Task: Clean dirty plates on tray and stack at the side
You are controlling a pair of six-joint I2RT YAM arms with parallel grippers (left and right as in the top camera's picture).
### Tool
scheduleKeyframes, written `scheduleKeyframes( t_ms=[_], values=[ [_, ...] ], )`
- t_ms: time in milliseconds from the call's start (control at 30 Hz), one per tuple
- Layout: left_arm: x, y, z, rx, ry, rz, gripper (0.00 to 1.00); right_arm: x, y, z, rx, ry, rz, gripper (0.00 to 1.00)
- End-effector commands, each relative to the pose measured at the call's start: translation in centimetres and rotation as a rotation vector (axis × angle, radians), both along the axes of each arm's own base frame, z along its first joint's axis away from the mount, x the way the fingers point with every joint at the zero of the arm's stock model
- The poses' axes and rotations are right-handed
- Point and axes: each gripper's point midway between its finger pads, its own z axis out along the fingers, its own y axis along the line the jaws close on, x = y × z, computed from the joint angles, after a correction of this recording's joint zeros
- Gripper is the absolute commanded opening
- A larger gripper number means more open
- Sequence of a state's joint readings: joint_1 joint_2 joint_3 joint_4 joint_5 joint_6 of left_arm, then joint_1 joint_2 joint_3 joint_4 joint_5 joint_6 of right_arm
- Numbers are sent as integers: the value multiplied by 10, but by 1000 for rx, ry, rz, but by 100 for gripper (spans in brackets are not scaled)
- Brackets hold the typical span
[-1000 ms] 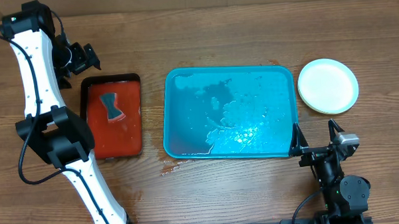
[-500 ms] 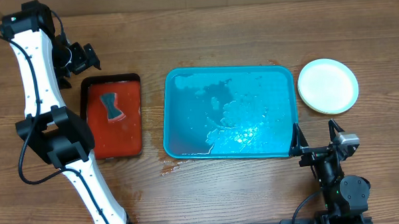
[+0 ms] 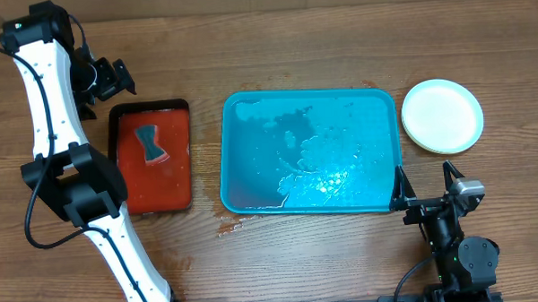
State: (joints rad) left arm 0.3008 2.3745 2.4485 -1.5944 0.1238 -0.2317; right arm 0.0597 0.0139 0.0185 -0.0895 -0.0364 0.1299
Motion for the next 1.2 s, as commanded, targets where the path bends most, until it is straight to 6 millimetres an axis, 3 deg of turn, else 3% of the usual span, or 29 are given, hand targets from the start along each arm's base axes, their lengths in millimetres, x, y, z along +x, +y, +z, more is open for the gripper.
scheduleKeyframes(
  t_ms=[0, 133, 300, 433, 567, 767, 1167],
  values=[
    [6, -15, 26, -40, -83, -23, 99, 0, -1, -1, -3, -8, -6, 100],
    [18, -43, 57, -102, -201, -72, 100, 0, -1, -1, -3, -8, -6, 100],
    [23, -70, 108, -40, -348, -146, 100, 0, -1, -1, -3, -8, -6, 100],
    [3, -77, 141, 94, -390, -173, 100, 0, -1, -1, -3, -8, -6, 100],
    [-16, -91, 157, 127, -438, -202, 100, 0, -1, -1, -3, -8, -6, 100],
    [-54, -105, 148, 133, -493, -232, 100, 0, -1, -1, -3, -8, -6, 100],
    [-144, -128, 90, 136, -705, -272, 100, 0, -1, -1, -3, -8, -6, 100]
  ],
)
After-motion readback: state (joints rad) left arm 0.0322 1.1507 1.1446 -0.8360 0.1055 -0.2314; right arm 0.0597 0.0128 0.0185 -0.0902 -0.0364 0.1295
